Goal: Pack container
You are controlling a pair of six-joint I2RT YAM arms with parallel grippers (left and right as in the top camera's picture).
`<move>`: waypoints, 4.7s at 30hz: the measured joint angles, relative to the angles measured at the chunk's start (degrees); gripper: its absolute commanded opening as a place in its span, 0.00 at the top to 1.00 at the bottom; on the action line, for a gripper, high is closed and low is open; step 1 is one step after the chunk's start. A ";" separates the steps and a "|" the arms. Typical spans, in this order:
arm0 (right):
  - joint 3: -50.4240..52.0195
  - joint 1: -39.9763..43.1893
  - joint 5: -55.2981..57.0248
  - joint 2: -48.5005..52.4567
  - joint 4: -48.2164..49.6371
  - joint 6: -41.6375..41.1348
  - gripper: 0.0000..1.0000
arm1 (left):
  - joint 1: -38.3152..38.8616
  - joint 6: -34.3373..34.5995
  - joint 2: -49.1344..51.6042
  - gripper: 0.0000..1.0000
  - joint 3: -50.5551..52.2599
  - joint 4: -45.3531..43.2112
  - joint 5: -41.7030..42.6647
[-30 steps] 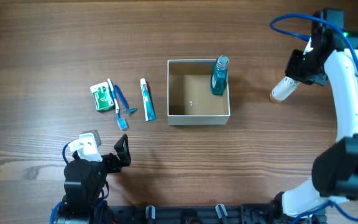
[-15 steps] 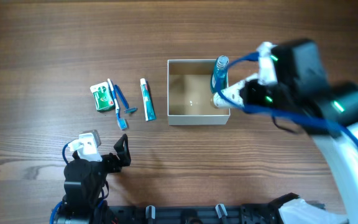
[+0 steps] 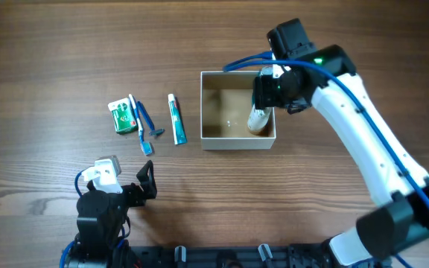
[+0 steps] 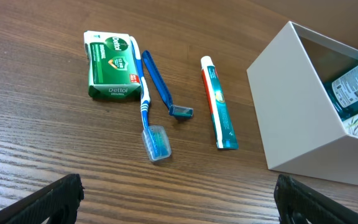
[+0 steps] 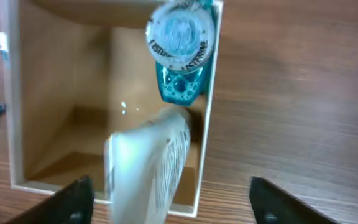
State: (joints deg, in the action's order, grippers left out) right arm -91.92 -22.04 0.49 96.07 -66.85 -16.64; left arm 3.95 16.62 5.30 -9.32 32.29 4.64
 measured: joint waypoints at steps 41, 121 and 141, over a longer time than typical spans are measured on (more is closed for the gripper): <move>-0.31 35.12 -5.42 -8.52 -5.70 -5.20 0.00 | -8.94 -4.68 93.96 0.03 -57.42 9.40 -4.81; -0.31 35.12 -5.42 -8.52 -5.75 -5.22 0.00 | -4.85 -3.02 110.68 0.32 -67.43 21.40 -4.94; -0.31 35.10 -5.42 -8.52 -5.73 -5.22 0.00 | -4.76 -3.48 108.28 0.29 -66.79 18.36 -1.51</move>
State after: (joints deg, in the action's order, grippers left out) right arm -92.23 13.06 -4.93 87.55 -72.58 -21.87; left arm -0.82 13.15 113.58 -76.12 50.65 3.14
